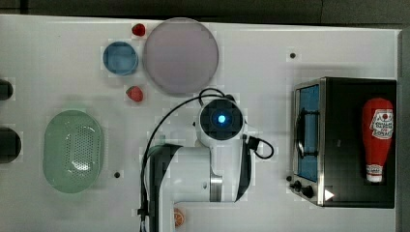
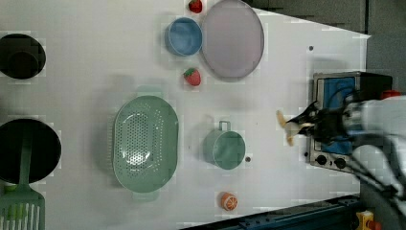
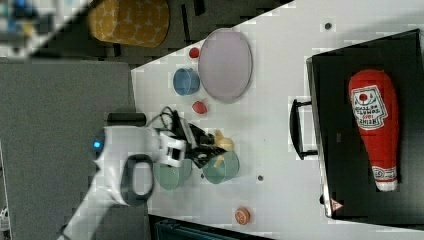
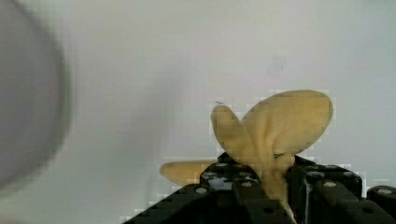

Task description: Pick banana from plate and place on table.

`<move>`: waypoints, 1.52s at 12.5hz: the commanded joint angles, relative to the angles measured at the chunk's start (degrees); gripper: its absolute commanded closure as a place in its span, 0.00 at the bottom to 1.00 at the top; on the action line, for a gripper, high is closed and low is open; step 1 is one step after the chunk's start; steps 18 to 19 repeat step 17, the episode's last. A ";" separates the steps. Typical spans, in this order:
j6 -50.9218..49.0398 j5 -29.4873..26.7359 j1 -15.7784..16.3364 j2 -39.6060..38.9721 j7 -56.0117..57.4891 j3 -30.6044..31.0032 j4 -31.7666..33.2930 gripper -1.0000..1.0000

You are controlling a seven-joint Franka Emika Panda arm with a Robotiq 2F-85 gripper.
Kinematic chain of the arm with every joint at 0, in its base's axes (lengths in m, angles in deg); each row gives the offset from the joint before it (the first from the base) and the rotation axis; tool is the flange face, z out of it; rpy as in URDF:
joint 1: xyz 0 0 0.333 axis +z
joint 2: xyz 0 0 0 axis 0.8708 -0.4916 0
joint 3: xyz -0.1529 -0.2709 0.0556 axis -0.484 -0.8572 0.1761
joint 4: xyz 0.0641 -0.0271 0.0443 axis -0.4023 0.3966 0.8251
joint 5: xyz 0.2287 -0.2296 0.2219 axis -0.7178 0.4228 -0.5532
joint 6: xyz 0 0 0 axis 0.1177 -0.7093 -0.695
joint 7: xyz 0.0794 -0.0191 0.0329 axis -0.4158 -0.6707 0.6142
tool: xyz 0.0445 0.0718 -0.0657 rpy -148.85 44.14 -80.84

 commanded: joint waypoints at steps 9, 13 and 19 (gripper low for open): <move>10.95 0.54 -0.21 -5.68 1.59 -2.20 1.80 0.00; 9.21 0.54 0.00 -1.56 5.64 -1.35 -2.08 0.00; -6.73 0.40 0.12 4.24 9.27 -0.26 -12.62 0.00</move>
